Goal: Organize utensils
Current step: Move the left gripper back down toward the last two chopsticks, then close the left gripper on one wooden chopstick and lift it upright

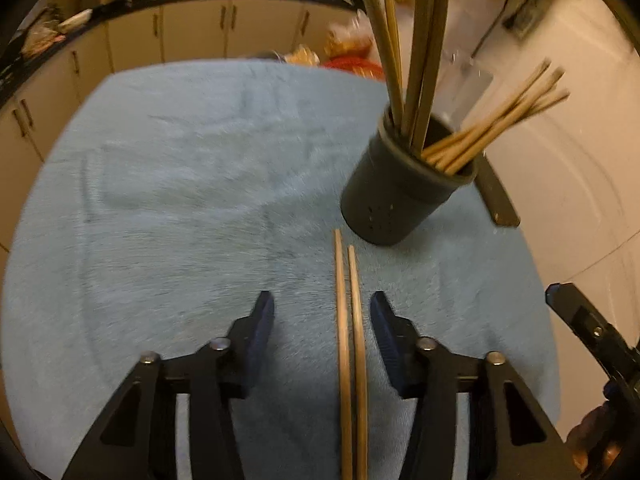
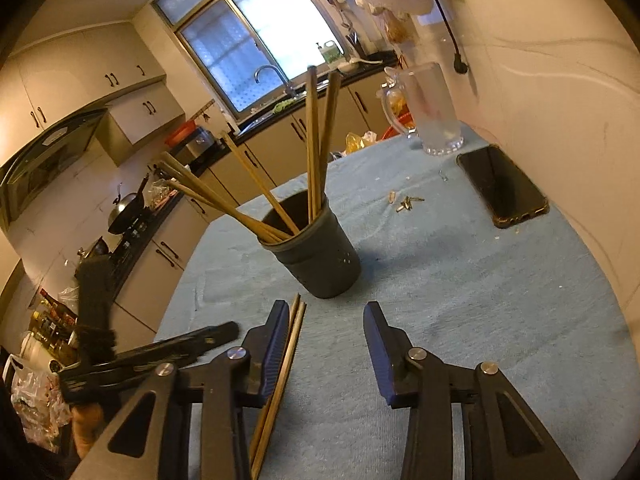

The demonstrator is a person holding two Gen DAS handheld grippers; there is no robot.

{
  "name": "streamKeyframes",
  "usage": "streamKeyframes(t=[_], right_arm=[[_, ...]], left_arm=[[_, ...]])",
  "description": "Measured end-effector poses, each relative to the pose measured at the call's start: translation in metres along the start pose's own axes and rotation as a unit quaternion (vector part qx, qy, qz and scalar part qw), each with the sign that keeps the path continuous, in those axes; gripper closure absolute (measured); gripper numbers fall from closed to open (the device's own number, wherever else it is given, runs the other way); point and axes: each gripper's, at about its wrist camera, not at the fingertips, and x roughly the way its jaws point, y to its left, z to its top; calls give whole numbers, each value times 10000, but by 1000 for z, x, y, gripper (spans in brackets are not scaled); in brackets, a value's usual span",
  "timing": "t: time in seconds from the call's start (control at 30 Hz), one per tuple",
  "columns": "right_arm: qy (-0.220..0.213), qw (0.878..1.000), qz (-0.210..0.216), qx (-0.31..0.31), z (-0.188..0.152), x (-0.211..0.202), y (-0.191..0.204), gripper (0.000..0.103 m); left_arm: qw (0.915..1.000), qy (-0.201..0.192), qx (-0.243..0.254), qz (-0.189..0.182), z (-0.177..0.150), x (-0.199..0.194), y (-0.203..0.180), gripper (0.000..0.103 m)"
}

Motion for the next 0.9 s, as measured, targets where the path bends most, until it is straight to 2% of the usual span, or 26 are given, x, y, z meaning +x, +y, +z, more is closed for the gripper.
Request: streamKeyframes(t=[0.17,0.3,0.43,0.5,0.6,0.67,0.8,0.9], right_arm=[[132,9999,-6,-5,2,17,-4,62],[226,9997,19,52,4,29,-7,64],[332,9994,72,89,9,40,-9,64],[387,9992,61,65,10,45,-7,64],[665,9977,122,83,12,59,-5,64],[914,9957,173,42,11,71,1,64],[1500,9885,45,-185,2,103,19,64],[1676,9851,-32,-394,-4,121,37,64]], left_arm=[[9993,268,247,105,2,27,-13,63],[9982,520,268,125,0,43,-15,83],[9986,420,302,123,-2,45,-16,87],[9980,402,414,248,-3,45,-16,96],[9977,491,387,246,-7,40,-9,96],[9971,513,330,458,-10,33,1,96],[9966,559,133,596,-21,21,19,96],[9965,546,-134,626,-32,12,33,96]])
